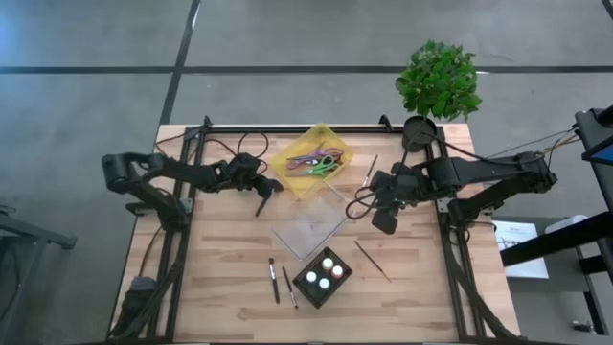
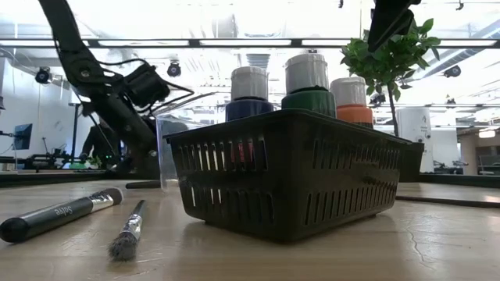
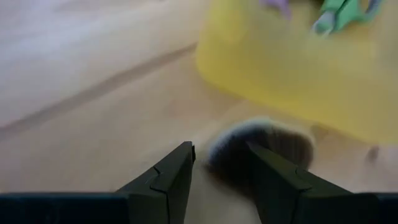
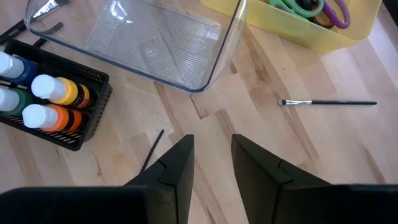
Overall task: Pick & Place Paint Supplies
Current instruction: Put the highlighter brush into the transparent bin
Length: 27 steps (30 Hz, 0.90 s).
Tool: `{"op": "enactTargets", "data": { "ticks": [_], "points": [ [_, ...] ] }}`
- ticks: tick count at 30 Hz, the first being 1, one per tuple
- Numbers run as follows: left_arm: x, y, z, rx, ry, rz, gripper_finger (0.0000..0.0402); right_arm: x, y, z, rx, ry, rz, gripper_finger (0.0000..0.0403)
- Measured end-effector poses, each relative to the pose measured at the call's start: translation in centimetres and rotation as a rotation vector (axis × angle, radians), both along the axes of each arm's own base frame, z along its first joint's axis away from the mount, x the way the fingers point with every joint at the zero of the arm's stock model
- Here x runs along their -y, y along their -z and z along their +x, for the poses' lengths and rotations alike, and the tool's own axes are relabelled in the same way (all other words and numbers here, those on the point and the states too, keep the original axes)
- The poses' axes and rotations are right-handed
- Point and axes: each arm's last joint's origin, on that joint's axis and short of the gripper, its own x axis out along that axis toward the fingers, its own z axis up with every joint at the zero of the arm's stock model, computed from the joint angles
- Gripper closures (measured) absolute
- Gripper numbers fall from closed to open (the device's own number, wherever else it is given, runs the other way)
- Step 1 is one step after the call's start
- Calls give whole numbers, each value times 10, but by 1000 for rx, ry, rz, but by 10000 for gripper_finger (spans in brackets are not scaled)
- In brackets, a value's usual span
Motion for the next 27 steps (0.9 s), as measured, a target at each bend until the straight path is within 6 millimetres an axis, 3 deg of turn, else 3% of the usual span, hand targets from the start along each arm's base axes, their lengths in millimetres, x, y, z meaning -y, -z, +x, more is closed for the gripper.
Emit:
{"op": "enactTargets", "data": {
  "ticks": [6,22,27],
  "points": [
    [-5,6,11,39,15,2,245,0,0,0,-2,0,8,296],
    [5,8,13,7,83,-22,247,-3,0,0,-3,-9,23,296],
    [5,9,13,2,99,-23,292,-3,0,0,-3,-8,24,296]
  ]
}}
